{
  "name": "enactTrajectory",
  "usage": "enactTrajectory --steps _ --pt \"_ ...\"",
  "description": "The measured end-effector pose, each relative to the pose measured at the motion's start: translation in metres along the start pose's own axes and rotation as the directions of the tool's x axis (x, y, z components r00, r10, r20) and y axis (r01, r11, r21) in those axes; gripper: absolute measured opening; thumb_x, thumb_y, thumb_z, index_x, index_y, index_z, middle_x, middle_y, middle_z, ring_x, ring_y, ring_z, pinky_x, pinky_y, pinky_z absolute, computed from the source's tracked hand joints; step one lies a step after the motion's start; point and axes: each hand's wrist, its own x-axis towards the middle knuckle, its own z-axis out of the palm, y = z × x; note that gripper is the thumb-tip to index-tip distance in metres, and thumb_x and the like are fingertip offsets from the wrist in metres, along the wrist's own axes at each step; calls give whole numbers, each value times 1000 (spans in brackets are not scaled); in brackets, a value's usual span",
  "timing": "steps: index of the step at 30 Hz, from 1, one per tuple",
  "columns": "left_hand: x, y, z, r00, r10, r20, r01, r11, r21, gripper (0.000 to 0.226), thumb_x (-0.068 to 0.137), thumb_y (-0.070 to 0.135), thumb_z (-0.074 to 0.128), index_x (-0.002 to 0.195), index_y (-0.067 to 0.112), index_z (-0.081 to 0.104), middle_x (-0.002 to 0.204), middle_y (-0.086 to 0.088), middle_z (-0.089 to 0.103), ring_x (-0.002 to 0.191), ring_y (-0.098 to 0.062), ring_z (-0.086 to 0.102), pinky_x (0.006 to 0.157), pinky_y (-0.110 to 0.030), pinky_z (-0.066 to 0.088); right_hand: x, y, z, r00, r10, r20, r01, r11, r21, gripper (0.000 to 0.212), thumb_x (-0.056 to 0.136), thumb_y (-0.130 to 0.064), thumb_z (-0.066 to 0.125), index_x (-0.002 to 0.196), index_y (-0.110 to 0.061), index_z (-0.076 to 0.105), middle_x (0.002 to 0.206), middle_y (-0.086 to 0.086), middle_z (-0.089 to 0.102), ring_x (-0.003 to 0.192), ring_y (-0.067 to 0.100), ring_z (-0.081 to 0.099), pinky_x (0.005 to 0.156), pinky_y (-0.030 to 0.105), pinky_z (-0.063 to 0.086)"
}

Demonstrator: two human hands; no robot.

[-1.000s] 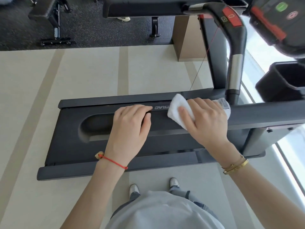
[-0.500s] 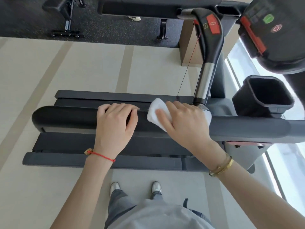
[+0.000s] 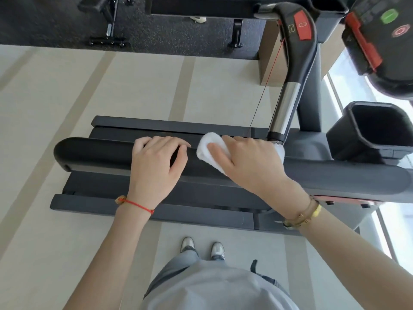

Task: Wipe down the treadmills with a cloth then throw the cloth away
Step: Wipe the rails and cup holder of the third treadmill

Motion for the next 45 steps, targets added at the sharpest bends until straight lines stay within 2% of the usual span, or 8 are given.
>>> enactTrajectory --steps 6,11,18,22,29,34,41,45 --pt "0 -1 -1 1000 1 16 -1 1000 -19 29 101 28 40 97 27 69 90 18 68 84 -8 60 93 -32 35 -23 22 -10 997 -42 -66 48 995 84 47 99 -49 31 71 -16 48 56 -2 44 48 21 44 52 26 21" --pt "1 -1 -1 1000 1 15 -1 1000 1 28 100 27 41 94 25 68 89 16 68 83 -11 61 90 -34 37 5 -13 -11 998 -57 -19 58 998 22 38 88 -36 57 61 -16 40 45 -2 38 36 19 28 47 16 1" --pt "1 -1 -2 999 -6 40 6 1000 -2 31 101 28 38 96 26 68 92 17 69 86 -9 61 92 -31 34 -3 -1 -17 998 3 63 -7 999 54 49 95 -55 29 69 -18 49 54 -8 44 46 16 33 46 22 4" --pt "0 -1 -3 999 -16 40 16 1000 -10 26 100 24 43 94 22 68 89 13 68 85 -13 61 92 -34 37 22 -12 -1 978 12 210 -52 982 184 50 93 -55 21 74 -18 49 58 -1 50 56 26 50 48 27 23" --pt "-3 -19 -18 996 -88 7 88 995 -51 27 101 24 43 107 19 68 109 8 68 109 -16 58 98 -35 36 2 -2 -13 986 -91 139 78 992 95 53 92 -63 12 82 -23 45 65 -5 49 53 18 42 45 23 14" --pt "-10 -62 -33 989 -146 -29 145 989 -36 25 101 22 45 110 17 68 114 4 68 113 -20 57 101 -44 39 32 -25 0 965 -115 234 61 973 224 50 93 -60 18 87 -21 50 66 -2 57 61 26 55 54 31 37" --pt "-18 -122 -51 983 -178 -46 176 983 -44 23 99 18 48 109 14 69 115 0 68 111 -24 59 100 -50 40 84 -119 15 943 -218 252 131 938 320 46 98 -58 22 87 -20 46 67 2 55 64 30 54 59 35 38" --pt "-21 -152 -61 976 -213 -33 204 963 -178 21 98 16 51 109 14 68 110 2 69 107 -21 60 95 -51 45 89 -134 16 940 -228 256 144 940 309 45 97 -59 21 88 -22 43 69 -1 56 64 28 54 59 34 39"
